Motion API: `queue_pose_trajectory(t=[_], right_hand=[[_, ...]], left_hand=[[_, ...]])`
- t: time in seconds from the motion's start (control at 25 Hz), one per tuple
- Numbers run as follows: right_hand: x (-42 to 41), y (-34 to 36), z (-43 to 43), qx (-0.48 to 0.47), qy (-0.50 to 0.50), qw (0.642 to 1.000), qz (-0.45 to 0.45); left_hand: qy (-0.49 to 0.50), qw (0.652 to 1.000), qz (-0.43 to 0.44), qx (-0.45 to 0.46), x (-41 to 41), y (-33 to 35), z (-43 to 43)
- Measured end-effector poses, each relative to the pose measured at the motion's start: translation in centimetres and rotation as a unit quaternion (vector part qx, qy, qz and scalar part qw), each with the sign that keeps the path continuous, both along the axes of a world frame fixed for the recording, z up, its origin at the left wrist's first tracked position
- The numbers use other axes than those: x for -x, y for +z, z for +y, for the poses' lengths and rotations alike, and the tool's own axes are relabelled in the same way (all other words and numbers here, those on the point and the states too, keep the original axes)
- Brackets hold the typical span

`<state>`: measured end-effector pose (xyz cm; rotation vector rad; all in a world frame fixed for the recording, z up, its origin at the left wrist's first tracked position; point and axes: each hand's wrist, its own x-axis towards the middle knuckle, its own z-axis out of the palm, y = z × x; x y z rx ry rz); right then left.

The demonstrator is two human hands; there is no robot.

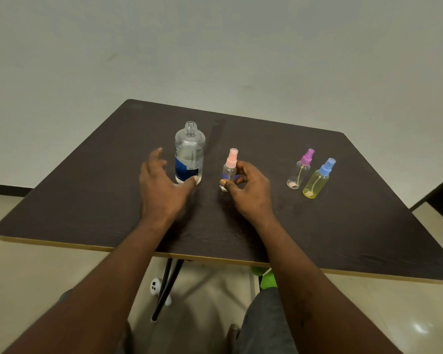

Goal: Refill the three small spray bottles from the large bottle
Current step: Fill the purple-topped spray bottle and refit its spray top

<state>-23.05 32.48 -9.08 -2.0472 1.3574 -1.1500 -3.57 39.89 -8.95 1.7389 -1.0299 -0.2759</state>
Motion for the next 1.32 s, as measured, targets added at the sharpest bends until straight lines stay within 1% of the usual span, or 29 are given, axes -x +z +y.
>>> queue_pose_trajectory(t=[0.08, 0.16, 0.36, 0.52, 0.6, 0.72, 0.76, 0.88, 1.0, 1.08, 1.2, 1.32], right_hand=[[-0.6, 0.0, -0.5, 0.001, -0.014, 1.0, 0.011], [-1.2, 0.0, -1.1, 0.002, -0.023, 1.0, 0.014], [-2.7, -0.1, -2.7, -0.001, -0.045, 0.999, 0.028], [-3.1, 0.1, -2.8, -0.007, -0.046, 0.998, 0.033], [-2.7, 0.3, -2.4, -0.014, -0.042, 0.999, -0.005], [-1.2, 0.5, -1.1, -0.016, -0.061, 0.99, -0.129], [-0.4, 0.6, -0.6, -0.022, -0.076, 0.984, -0.158], [2.4, 0.5, 0.6, -0.032, -0.109, 0.976, -0.185], [5.5, 0.6, 1.1, -0.014, -0.139, 0.971, -0.194], [7.3, 1.0, 1.2, 0.013, -0.18, 0.968, -0.173], [8.8, 1.6, 1.0, 0.069, -0.219, 0.969, -0.092], [9.2, 2.9, -0.1, 0.112, -0.252, 0.961, -0.031]], left_hand=[[-0.036, 0.999, -0.012, -0.014, 0.2, 0.1, -1.6], [-0.071, 0.997, -0.011, -0.003, 0.6, -0.1, -2.8], [-0.041, 0.999, -0.022, 0.022, 0.6, -0.8, -3.7], [-0.058, 0.997, -0.04, 0.03, 0.8, -0.8, -3.3], [-0.085, 0.994, -0.06, 0.032, 1.0, -0.6, -2.8], [-0.139, 0.985, -0.099, 0.039, 1.8, -0.7, -2.3], [-0.157, 0.981, -0.11, 0.037, 2.1, -0.7, -2.2], [-0.191, 0.972, -0.137, 0.029, 3.2, -0.3, -2.4], [-0.175, 0.975, -0.133, 0.026, 4.5, -0.2, -2.7], [-0.164, 0.976, -0.137, 0.028, 5.3, -0.2, -2.8], [-0.164, 0.975, -0.147, 0.027, 5.5, -0.1, -2.8], [-0.177, 0.973, -0.146, 0.025, 5.1, -0.1, -3.0]])
